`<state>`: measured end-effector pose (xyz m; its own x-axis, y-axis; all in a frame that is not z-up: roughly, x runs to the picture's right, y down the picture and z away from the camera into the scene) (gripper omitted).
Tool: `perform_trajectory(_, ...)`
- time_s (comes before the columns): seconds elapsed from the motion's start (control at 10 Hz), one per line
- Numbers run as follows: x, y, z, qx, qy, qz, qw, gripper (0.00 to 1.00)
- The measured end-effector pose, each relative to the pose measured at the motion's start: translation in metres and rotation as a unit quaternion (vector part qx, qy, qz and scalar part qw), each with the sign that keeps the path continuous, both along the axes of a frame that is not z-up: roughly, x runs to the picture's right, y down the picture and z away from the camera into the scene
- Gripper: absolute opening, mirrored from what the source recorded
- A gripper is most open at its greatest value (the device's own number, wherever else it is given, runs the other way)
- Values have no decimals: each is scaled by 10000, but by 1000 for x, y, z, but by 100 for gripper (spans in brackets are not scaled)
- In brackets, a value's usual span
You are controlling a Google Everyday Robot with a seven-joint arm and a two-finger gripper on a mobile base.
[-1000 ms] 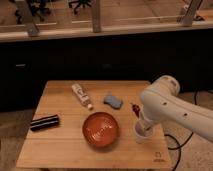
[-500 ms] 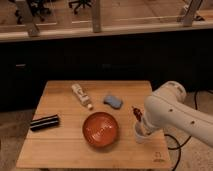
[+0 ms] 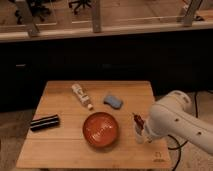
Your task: Place the pepper in the ceramic cup
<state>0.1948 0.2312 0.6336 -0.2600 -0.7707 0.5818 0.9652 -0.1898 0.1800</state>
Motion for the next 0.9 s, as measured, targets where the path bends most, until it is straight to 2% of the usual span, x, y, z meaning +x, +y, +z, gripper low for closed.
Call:
perform_trajectory(0.3, 0, 16, -8, -12, -30, 108, 9999, 0)
perform_trajectory(0.7, 2, 23, -8, -121, 9, 223, 9997, 0)
perform_trajectory(0.9, 8, 27, -8, -209, -123, 386, 9990, 0)
